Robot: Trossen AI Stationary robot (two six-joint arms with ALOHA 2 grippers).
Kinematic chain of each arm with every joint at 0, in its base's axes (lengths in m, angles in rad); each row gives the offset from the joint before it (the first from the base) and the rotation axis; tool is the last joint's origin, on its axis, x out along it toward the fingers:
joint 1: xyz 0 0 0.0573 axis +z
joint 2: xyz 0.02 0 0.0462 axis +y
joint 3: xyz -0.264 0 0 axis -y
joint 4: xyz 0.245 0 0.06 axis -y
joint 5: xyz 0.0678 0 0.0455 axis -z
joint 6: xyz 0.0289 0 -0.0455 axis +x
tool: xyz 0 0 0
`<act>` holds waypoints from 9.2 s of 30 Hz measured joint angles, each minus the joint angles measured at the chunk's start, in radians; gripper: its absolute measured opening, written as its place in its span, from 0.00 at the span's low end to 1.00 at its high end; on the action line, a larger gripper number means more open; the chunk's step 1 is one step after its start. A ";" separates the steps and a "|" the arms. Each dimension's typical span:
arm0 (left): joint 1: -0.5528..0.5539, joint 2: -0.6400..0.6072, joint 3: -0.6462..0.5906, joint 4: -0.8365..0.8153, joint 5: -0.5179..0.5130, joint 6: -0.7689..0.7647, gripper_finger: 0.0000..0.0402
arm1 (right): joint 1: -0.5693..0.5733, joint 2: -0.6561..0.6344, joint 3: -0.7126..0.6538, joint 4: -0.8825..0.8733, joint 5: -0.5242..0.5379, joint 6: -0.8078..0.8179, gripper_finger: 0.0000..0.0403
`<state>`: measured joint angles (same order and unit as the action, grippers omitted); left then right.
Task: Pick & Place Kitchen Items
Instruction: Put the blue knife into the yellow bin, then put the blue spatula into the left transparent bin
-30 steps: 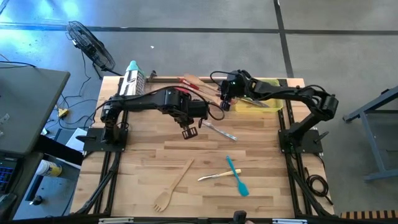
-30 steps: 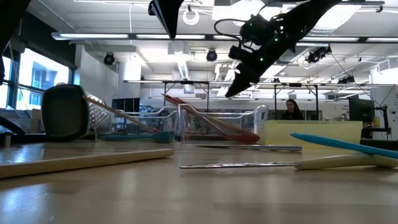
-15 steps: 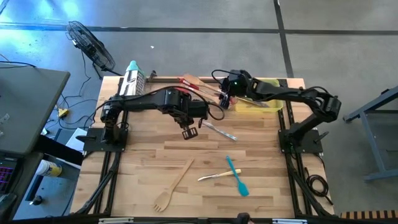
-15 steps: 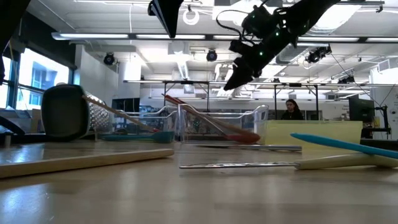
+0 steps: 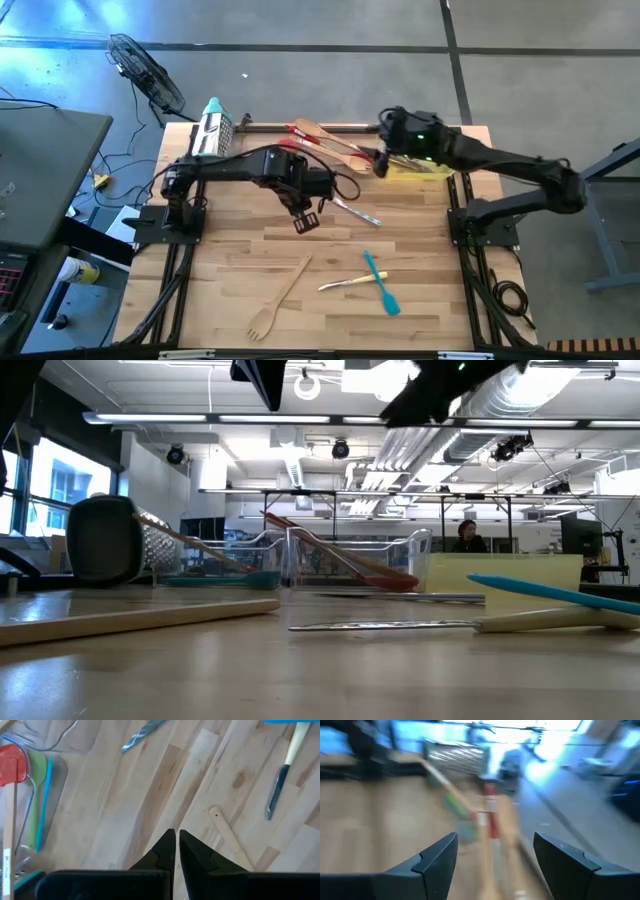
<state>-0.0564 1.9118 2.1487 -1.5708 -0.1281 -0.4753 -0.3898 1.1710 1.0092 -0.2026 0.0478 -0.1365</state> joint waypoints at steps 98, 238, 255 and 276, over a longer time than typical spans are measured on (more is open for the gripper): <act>-0.565 0.052 -0.101 0.133 -0.436 -0.553 0.45 | 0.276 0.357 -0.234 -0.204 -0.077 0.419 0.63; -0.519 0.021 -0.101 -0.001 -0.486 -0.568 0.45 | -0.411 0.060 -0.251 -0.726 0.154 0.083 0.07; -0.527 0.021 -0.101 0.000 -0.492 -0.600 0.45 | -0.410 0.060 -0.251 -0.702 0.129 0.138 0.23; -0.527 0.021 -0.134 0.027 -0.506 -0.603 0.45 | -0.397 0.058 -0.251 -0.701 0.053 0.184 0.28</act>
<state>-0.5831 1.9327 2.0148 -1.5434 -0.6338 -1.0786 -0.7867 1.2285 0.7582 -0.9034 0.1011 0.0478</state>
